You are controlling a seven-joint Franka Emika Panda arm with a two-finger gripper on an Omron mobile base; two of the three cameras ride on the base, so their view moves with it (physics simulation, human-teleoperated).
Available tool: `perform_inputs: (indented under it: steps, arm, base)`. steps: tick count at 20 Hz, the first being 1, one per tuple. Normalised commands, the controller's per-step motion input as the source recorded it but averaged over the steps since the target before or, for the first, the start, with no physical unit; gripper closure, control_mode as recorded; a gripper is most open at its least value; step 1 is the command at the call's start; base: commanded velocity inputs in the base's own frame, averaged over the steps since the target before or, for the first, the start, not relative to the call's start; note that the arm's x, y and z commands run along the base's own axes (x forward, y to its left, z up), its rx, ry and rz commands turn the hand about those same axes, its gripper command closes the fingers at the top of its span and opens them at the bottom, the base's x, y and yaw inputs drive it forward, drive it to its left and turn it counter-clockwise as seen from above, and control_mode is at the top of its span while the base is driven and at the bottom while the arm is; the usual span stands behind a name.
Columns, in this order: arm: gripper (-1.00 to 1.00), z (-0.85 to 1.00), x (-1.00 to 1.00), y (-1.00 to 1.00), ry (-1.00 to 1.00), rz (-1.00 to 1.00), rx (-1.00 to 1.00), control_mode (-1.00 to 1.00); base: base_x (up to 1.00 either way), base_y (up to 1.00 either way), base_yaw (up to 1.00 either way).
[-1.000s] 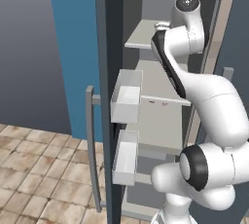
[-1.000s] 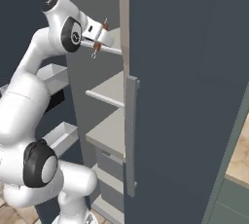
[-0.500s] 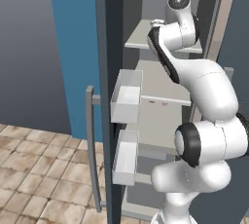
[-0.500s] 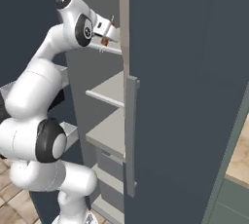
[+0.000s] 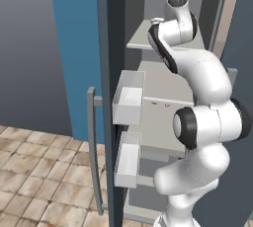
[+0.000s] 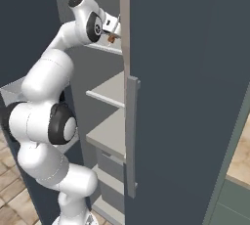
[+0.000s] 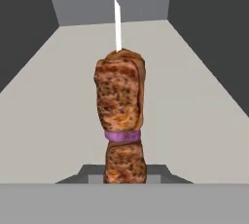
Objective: Store the kebab skewer in the freezer for long-term storage. Close the freezer door after placing the cooked food.
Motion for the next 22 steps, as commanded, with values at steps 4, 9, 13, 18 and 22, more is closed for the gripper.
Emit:
perform_inputs:
  steps: [4, 9, 13, 18, 22]
  arm:
    - [1.0, -0.09, 0.44, -0.31, 0.03, 0.03, 0.0, -1.0]
    - [1.0, -0.02, 0.41, -0.24, 0.0, 0.04, 0.0, -1.0]
    - [1.0, -0.03, 0.29, -0.02, 0.0, 0.06, 0.0, -1.0]
    - [1.0, -0.13, 0.23, 0.0, 0.01, 0.02, 0.0, -1.0]
    - [1.0, -0.04, 0.02, 0.0, 0.0, 0.0, 0.0, -1.0]
  base:
    - [0.0, 0.0, 0.0]
    - [0.0, 0.0, 0.0]
    - [0.0, 0.0, 0.0]
    - [0.0, 0.0, 0.0]
    - [0.0, 0.0, 0.0]
